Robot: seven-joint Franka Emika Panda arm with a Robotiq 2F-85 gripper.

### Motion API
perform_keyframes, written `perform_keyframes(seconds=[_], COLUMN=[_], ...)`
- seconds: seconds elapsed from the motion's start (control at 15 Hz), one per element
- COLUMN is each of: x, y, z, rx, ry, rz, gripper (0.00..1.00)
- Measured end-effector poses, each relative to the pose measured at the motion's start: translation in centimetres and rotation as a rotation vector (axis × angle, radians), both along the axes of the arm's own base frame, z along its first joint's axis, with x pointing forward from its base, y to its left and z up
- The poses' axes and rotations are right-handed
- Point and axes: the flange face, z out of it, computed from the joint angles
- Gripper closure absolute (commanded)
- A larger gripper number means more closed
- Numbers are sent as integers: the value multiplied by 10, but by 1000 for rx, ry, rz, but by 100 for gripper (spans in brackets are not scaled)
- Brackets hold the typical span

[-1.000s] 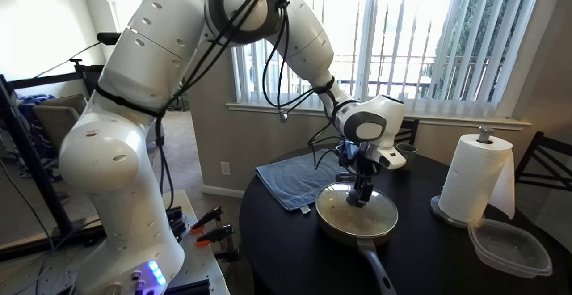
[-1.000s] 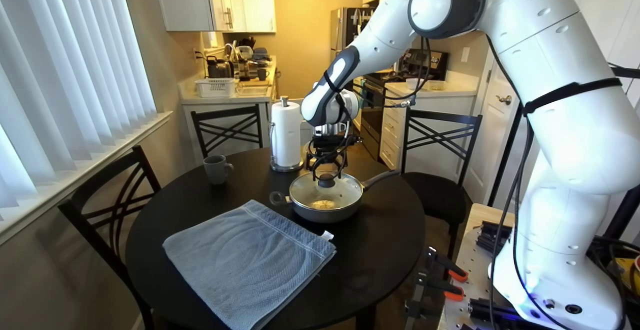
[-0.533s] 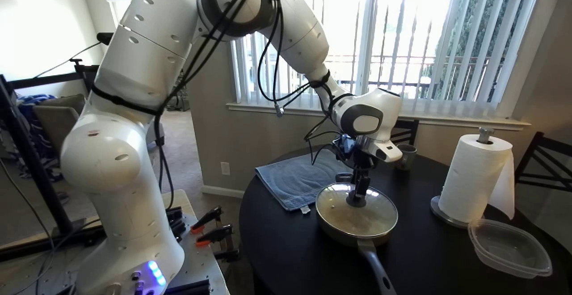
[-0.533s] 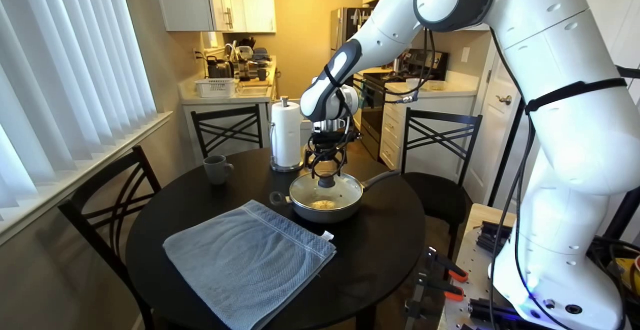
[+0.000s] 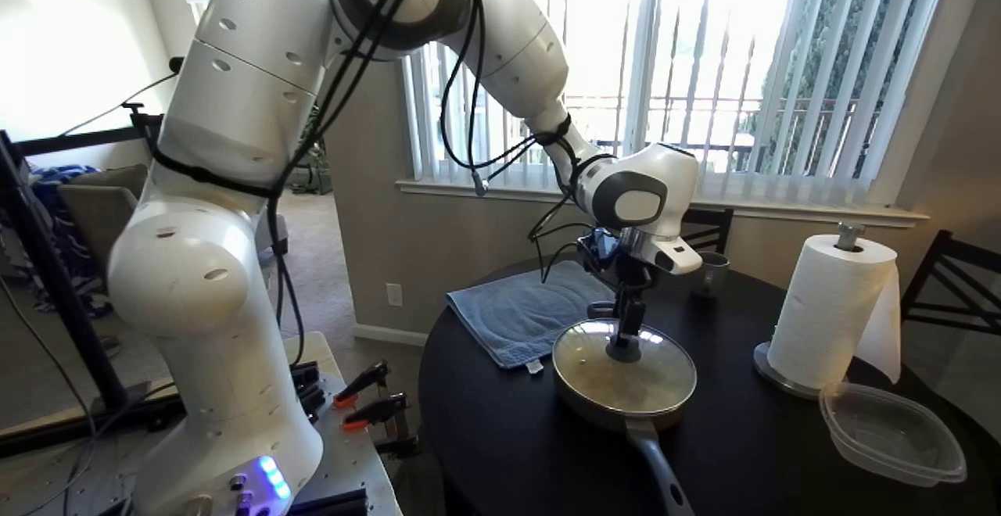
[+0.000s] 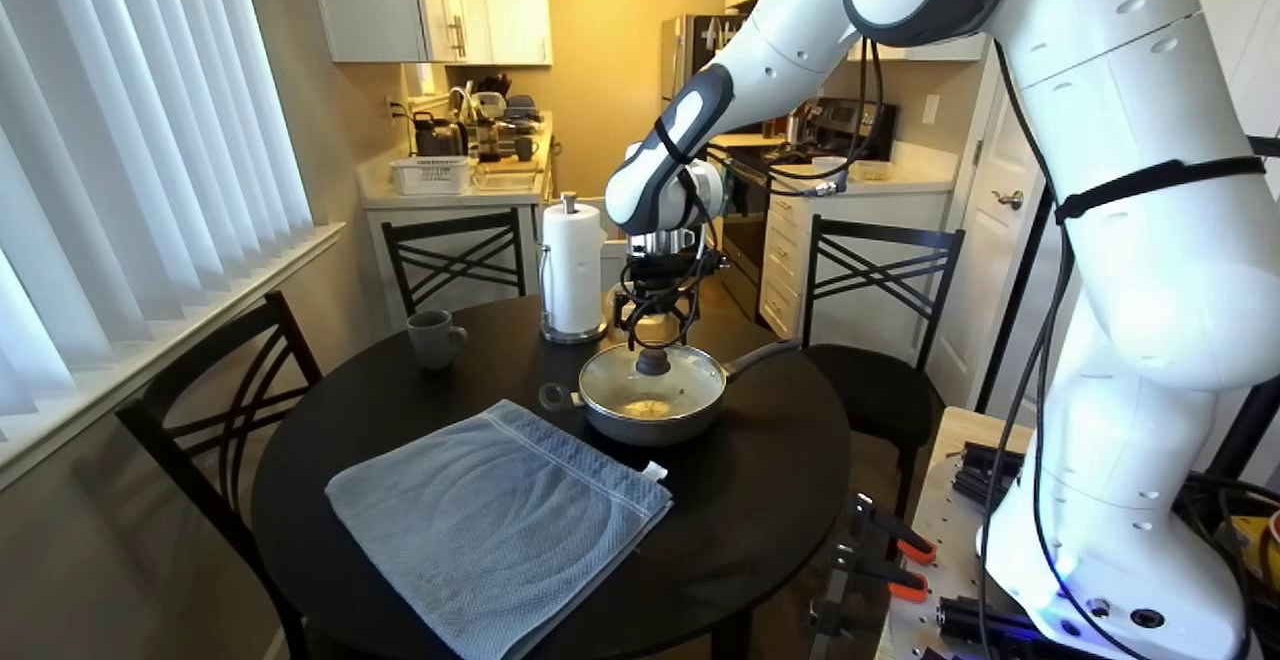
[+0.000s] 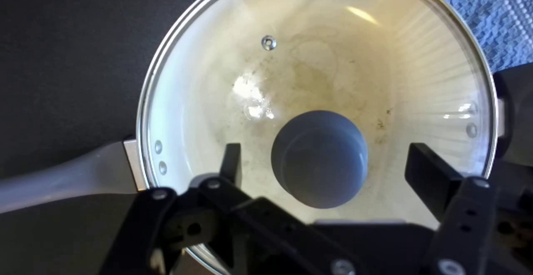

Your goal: Pick up the clear lid and put it on the gray pan

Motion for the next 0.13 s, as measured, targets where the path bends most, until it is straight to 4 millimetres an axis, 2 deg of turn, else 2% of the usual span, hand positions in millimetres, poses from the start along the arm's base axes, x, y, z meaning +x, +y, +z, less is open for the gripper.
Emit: perform_keyframes(seconds=[0.13], x=[0], y=[0], z=[0], rx=[0], ry=[1], rz=[0], gripper=[0])
